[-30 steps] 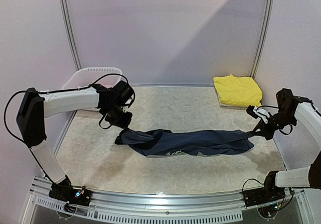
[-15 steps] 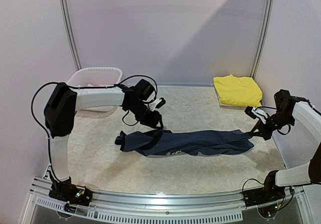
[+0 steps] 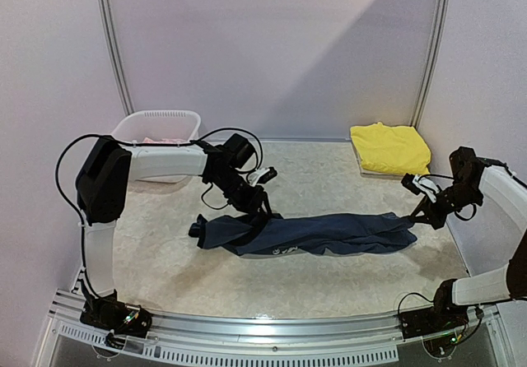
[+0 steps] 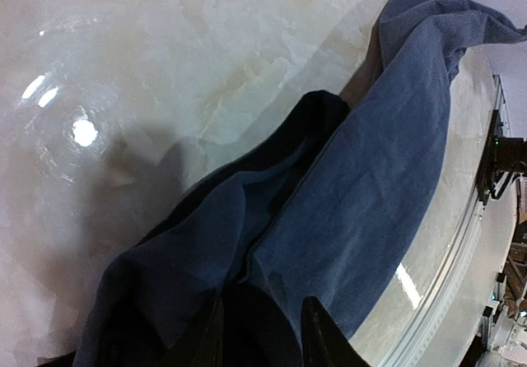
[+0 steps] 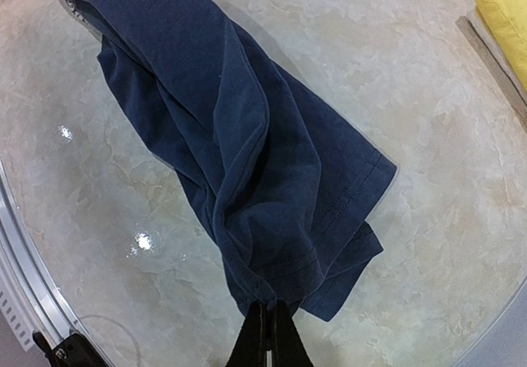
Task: Fold and stack the mixed laundry pile
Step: Pick up the crumpled tank top from the center of the board.
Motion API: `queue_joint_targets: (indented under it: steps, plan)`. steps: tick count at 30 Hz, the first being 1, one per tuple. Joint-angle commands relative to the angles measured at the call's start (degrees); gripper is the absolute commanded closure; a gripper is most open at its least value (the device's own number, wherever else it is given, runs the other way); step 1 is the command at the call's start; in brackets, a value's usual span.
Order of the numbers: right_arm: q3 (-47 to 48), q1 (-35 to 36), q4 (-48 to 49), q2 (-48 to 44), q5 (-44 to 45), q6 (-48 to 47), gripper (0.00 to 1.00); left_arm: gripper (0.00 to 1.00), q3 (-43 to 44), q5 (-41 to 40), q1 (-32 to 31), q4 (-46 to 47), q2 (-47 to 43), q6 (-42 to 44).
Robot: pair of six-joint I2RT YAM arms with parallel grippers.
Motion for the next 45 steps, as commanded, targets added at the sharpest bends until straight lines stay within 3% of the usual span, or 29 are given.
queue_joint_targets:
  steps: [1, 10, 18, 26, 34, 45]
  plan:
    - [-0.8, -0.2, 1.1, 0.4, -1.1, 0.5, 1.0, 0.67, -0.3, 1.5, -0.5, 0.1, 0.2, -0.1]
    - [-0.7, -0.2, 1.1, 0.3, -1.3, 0.9, 1.0, 0.65, 1.6, -2.5, -0.8, -2.0, 2.9, 0.5]
    - [-0.7, -0.2, 1.2, 0.2, -1.5, 1.1, 1.0, 0.89, 2.1, -1.5, -1.0, -1.9, 2.8, 0.5]
    - [1.5, -0.1, 3.2, 0.9, 0.5, 3.5, 1.0, 0.95, 2.6, -8.0, -0.8, -6.3, -3.5, 2.7]
    - [15.6, -0.2, 4.7, 7.6, 0.6, 13.6, 1.0, 1.0, 3.6, -17.2, 0.1, -13.8, -16.8, 6.3]
    - [38.8, -0.1, -0.5, 9.3, -4.5, 19.2, 1.0, 1.0, 5.3, -28.2, 0.1, -8.3, -36.4, 7.2]
